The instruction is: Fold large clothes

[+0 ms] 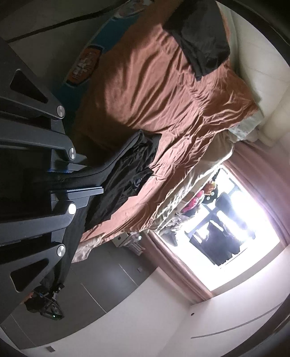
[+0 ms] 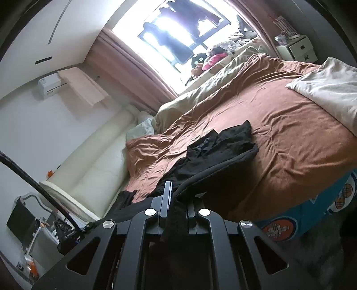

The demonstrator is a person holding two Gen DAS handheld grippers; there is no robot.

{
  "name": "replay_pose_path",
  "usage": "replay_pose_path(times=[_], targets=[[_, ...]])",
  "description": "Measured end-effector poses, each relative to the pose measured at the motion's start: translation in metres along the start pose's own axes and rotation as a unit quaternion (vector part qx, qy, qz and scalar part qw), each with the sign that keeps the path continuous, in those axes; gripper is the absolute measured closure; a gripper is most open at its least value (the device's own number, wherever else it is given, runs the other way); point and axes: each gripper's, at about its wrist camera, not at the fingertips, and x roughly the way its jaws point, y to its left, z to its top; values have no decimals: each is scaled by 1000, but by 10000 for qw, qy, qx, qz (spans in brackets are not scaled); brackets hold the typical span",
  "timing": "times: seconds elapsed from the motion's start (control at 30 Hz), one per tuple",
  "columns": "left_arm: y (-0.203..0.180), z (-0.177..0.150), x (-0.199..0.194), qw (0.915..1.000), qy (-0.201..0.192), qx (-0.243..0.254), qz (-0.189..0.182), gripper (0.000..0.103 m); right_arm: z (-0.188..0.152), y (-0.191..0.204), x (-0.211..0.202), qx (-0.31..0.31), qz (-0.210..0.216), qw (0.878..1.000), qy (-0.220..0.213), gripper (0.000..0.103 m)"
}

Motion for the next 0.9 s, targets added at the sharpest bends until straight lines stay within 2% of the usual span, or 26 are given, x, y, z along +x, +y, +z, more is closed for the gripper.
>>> replay_pose_path(times=[0.23, 0.43, 0.77, 0.9], targets=[[-6, -12, -26, 10000, -66, 62, -8, 94, -14, 2, -15, -80, 60, 9999, -36, 98], [-9, -10, -22, 9999, -80, 99, -27, 93, -13, -8, -13, -28, -10, 10000, -5, 98], [-25, 39, 6, 9997, -113, 47, -228, 93, 27, -11, 15, 124, -37, 9998, -121, 98], [-37, 66, 24, 9996, -131, 153, -185, 93, 52, -12, 36, 193, -24, 9996, -201, 98]])
